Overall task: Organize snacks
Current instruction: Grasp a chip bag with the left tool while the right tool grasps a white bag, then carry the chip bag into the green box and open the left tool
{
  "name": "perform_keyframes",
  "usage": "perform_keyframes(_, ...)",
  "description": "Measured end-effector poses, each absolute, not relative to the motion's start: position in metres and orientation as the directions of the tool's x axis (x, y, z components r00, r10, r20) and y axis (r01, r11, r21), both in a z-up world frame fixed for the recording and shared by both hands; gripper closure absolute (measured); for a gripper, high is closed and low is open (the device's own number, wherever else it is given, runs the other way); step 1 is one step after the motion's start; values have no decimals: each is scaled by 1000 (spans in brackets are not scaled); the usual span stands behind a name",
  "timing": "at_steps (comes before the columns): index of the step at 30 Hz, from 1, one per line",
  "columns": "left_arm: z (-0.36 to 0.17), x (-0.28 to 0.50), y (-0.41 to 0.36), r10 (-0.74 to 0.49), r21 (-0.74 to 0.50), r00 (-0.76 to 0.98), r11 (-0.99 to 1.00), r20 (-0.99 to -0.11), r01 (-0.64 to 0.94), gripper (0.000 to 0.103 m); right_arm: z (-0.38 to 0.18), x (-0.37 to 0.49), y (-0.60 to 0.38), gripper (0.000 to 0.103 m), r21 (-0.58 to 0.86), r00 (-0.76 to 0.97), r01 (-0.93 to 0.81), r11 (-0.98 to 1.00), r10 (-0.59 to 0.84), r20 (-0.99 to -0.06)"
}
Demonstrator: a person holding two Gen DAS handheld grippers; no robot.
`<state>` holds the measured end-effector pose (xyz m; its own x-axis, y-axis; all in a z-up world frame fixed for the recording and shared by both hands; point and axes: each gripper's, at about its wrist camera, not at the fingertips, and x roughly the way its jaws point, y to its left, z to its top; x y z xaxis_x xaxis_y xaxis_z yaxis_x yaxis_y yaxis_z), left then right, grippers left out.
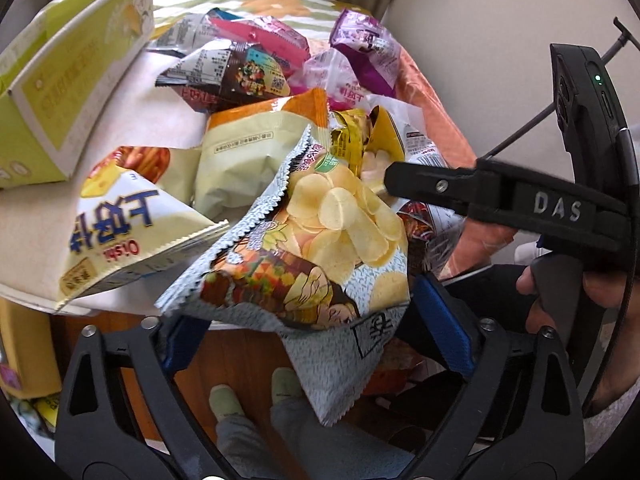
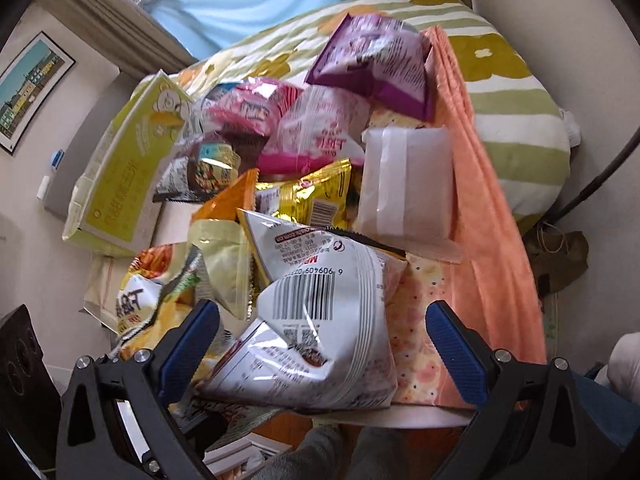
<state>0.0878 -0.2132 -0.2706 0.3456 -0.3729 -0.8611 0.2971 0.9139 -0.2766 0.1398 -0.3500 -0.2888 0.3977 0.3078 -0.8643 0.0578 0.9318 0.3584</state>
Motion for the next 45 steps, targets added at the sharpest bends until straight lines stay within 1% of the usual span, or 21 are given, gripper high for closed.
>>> perform_keyframes(3, -273, 91, -218, -371, -273, 344, 914, -863, 302, 22, -292, 143, -347, 0, 337, 382, 39, 941, 298, -875)
perform_keyframes(6, -273, 93, -220, -376, -274, 346, 911, -860, 308, 25, -295, 146, -344, 1, 319, 366, 22, 947, 290, -885)
perform_keyframes(8, -273, 92, -220, -376, -273, 348, 911, -859, 310, 28, -297, 147, -346, 4, 320, 359, 20, 947, 292, -886)
perform_keyframes(12, -272, 91, -218, -382, -279, 345, 908, -857, 313, 31, -303, 150, -346, 6, 322, 346, 27, 946, 293, -891)
perform_keyframes(14, -271, 90, -219, -379, -273, 344, 908, -859, 318, 32, -303, 151, -345, 15, 322, 345, 22, 947, 295, -891)
perform_keyframes(15, -271, 89, -220, -379, -271, 345, 907, -859, 321, 32, -303, 151, -345, 18, 316, 341, 19, 948, 291, -894)
perform_keyframes(16, -270, 88, -221, -379, -268, 345, 906, -859, 328, 33, -304, 151, -345, 24, 312, 338, 17, 950, 288, -896)
perform_keyframes(17, -270, 87, -221, -380, -267, 346, 905, -858, 331, 33, -304, 151, -344, 32, 308, 336, 15, 951, 286, -898)
perform_keyframes(18, -269, 86, -223, -382, -266, 345, 903, -857, 337, 33, -303, 151, -344, 36, 306, 335, 12, 952, 284, -898)
perform_keyframes(19, -268, 86, -223, -380, -263, 345, 902, -858, 342, 33, -303, 150, -344, 39, 295, 332, 7, 955, 276, -902)
perform_keyframes(21, -266, 85, -224, -374, -253, 347, 904, -860, 345, 33, -302, 149, -342, 42, 280, 331, 7, 960, 262, -906)
perform_keyframes(23, -263, 85, -223, -378, -259, 348, 903, -858, 343, 33, -300, 147, -344, 45, 298, 331, 20, 954, 275, -903)
perform_keyframes(29, -238, 81, -221, -384, -244, 394, 900, -835, 361, 33, -272, 141, -347, 48, 304, 389, 21, 953, 272, -880)
perform_keyframes(36, -198, 78, -207, -373, -216, 476, 911, -797, 352, 33, -222, 144, -340, 49, 297, 491, -44, 954, 280, -825)
perform_keyframes(41, -171, 83, -174, -350, -200, 540, 927, -766, 317, 33, -184, 156, -323, 49, 283, 545, -101, 954, 291, -786)
perform_keyframes(45, -150, 101, -128, -313, -190, 588, 946, -746, 263, 33, -156, 171, -292, 49, 256, 579, -154, 954, 298, -759)
